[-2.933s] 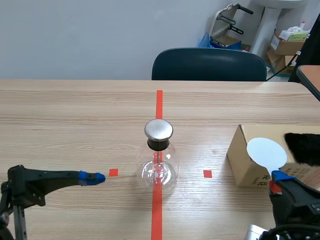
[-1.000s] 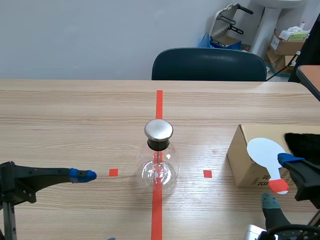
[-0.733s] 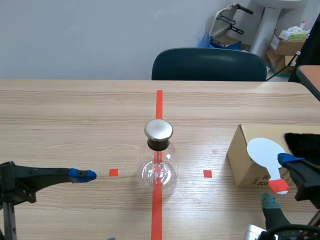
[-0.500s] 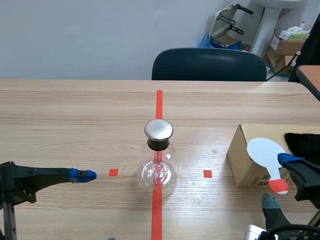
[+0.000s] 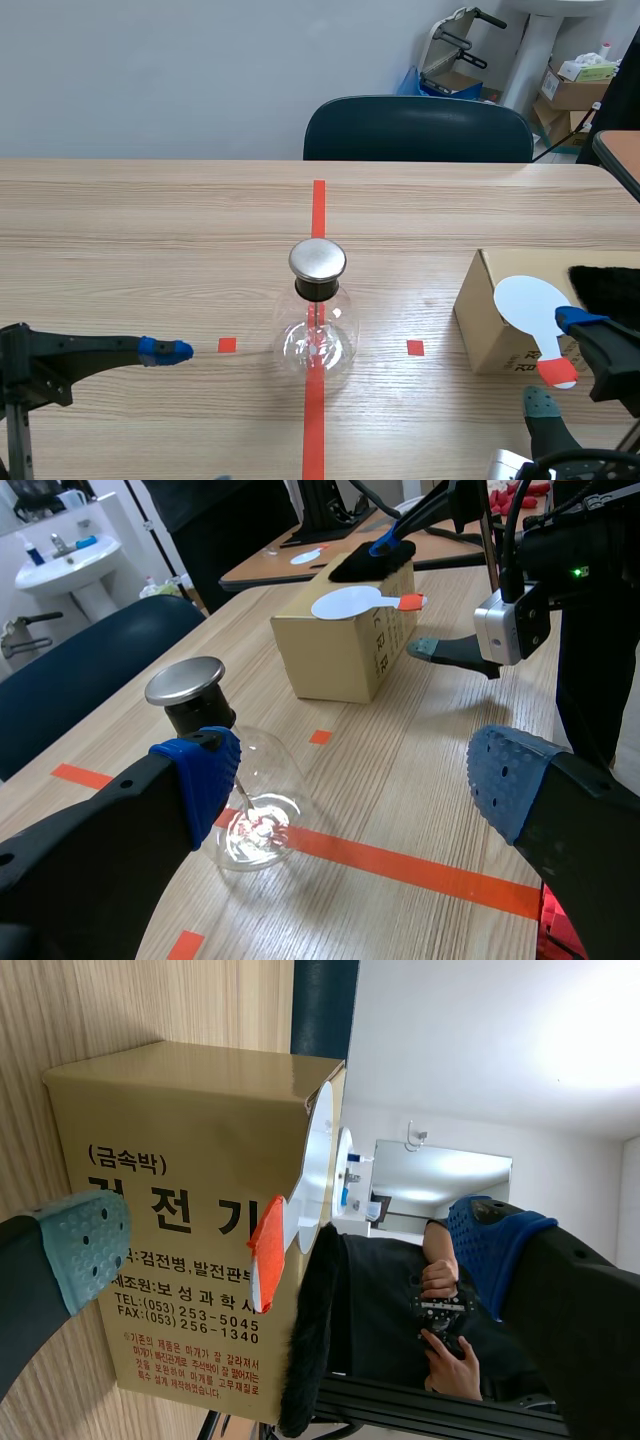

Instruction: Do the electroscope experiment

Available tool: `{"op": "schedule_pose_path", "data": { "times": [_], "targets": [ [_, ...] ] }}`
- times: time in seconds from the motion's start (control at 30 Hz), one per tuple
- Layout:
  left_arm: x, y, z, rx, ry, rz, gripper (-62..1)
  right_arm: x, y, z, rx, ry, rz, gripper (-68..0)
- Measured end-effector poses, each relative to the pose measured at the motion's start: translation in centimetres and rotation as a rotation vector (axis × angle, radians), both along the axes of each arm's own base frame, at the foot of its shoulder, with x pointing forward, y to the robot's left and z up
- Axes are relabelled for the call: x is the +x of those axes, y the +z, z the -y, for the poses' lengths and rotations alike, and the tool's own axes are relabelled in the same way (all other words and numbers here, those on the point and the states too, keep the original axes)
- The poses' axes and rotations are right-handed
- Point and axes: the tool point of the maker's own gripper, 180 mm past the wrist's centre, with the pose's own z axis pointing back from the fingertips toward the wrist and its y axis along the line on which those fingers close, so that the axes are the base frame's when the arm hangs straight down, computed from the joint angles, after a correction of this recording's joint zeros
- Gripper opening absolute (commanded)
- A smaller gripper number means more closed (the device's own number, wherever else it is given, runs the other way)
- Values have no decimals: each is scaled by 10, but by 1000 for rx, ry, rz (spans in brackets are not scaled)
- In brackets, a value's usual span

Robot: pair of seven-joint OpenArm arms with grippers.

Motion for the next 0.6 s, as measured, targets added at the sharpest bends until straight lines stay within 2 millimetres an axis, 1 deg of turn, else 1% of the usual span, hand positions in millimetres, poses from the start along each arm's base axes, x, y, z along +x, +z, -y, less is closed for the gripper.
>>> {"op": "schedule_pose_path", "data": {
  "times": [0.6],
  "targets": [
    [1,-3,-1,12,9,-11,-118,0,0,0,0,0,0,4]
  ]
}}
